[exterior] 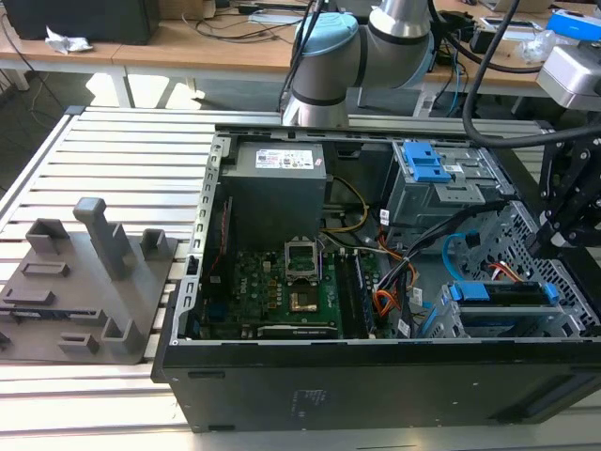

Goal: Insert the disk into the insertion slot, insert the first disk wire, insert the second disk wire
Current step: 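Insert the first disk wire, then insert the second disk wire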

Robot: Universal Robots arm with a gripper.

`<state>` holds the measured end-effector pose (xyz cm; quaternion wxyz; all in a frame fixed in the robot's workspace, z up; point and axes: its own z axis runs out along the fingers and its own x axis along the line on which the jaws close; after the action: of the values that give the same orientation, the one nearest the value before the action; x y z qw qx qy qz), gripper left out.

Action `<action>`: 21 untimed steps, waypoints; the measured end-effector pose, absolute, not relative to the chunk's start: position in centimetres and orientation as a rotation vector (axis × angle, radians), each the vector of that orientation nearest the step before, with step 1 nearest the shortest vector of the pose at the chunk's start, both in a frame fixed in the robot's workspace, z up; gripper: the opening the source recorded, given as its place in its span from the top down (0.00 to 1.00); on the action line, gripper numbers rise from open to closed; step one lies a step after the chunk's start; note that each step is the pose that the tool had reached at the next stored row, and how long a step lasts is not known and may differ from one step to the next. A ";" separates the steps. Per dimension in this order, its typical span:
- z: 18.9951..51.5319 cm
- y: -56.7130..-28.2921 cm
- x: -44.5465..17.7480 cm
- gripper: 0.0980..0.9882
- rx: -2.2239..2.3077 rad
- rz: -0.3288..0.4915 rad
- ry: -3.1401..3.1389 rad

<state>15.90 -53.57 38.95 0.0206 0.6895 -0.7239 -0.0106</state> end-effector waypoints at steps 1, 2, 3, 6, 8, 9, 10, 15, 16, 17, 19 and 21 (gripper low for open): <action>38.9 -53.6 15.9 0.99 2.138 -0.033 -2.245; 38.9 -53.6 15.9 0.99 2.138 -0.033 -2.245; 39.0 -53.6 15.9 0.99 2.138 -0.033 -2.245; 38.9 -53.6 15.9 0.99 2.138 -0.033 -2.245; 38.9 -53.6 15.9 0.92 2.138 -0.033 -2.245; 38.9 -53.6 15.9 0.85 2.138 -0.033 -2.245; 39.0 -53.6 15.9 0.78 2.138 -0.033 -2.245; 38.6 -52.8 15.2 0.70 2.150 -0.033 -2.233; 38.5 -52.6 15.0 0.70 2.152 -0.032 -2.232; 38.4 -52.4 14.8 0.70 2.153 -0.033 -2.230; 38.3 -52.0 14.4 0.70 2.157 -0.032 -2.226; 38.0 -51.5 13.7 0.70 2.164 -0.032 -2.220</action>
<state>13.72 -51.53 37.99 0.0207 0.6979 -0.7159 -0.0104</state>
